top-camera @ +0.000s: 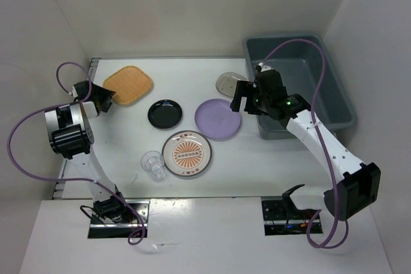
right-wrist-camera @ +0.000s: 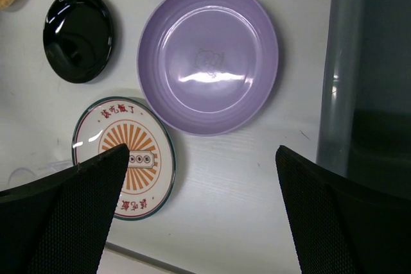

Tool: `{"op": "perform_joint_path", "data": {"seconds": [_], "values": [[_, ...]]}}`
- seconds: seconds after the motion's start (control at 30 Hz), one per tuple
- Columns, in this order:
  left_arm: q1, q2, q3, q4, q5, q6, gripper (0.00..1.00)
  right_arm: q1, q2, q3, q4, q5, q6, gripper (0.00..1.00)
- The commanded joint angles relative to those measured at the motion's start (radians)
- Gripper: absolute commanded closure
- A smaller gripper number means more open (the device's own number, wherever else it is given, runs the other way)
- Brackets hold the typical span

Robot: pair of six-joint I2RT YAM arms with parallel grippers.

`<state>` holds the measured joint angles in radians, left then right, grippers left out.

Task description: Place the mixed dishes into the plastic bin

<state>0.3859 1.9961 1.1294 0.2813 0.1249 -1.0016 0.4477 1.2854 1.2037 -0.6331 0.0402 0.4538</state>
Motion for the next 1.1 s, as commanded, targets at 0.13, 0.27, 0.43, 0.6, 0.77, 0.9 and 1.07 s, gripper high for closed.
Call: {"op": "perform_joint_path", "data": {"seconds": [0.13, 0.27, 0.43, 0.6, 0.77, 0.9, 1.07], "values": [[0.025, 0.173, 0.038, 0.045, 0.127, 0.011, 0.58, -0.024, -0.034, -0.004, -0.033, 0.006, 0.037, 0.00], [0.025, 0.182, 0.049, 0.078, 0.136, 0.011, 0.74, -0.033, -0.034, 0.005, -0.042, 0.006, 0.046, 0.00], [0.025, 0.214, 0.085, 0.078, 0.157, -0.011, 1.00, -0.033, -0.034, 0.005, -0.042, 0.006, 0.056, 0.00], [0.025, 0.089, 0.073, 0.078, 0.234, 0.039, 1.00, -0.033, -0.011, 0.005, -0.008, -0.058, 0.043, 0.00], [-0.024, -0.100, 0.187, -0.088, 0.401, 0.133, 1.00, -0.033, 0.038, 0.040, 0.024, -0.118, 0.011, 0.00], [-0.120, -0.233, 0.199, -0.105, 0.429, 0.127, 1.00, -0.033, 0.077, 0.079, 0.061, -0.118, -0.021, 0.00], [-0.260, -0.338, 0.165, -0.096, 0.495, 0.092, 1.00, -0.043, 0.109, 0.117, 0.105, -0.148, -0.049, 0.00]]}}
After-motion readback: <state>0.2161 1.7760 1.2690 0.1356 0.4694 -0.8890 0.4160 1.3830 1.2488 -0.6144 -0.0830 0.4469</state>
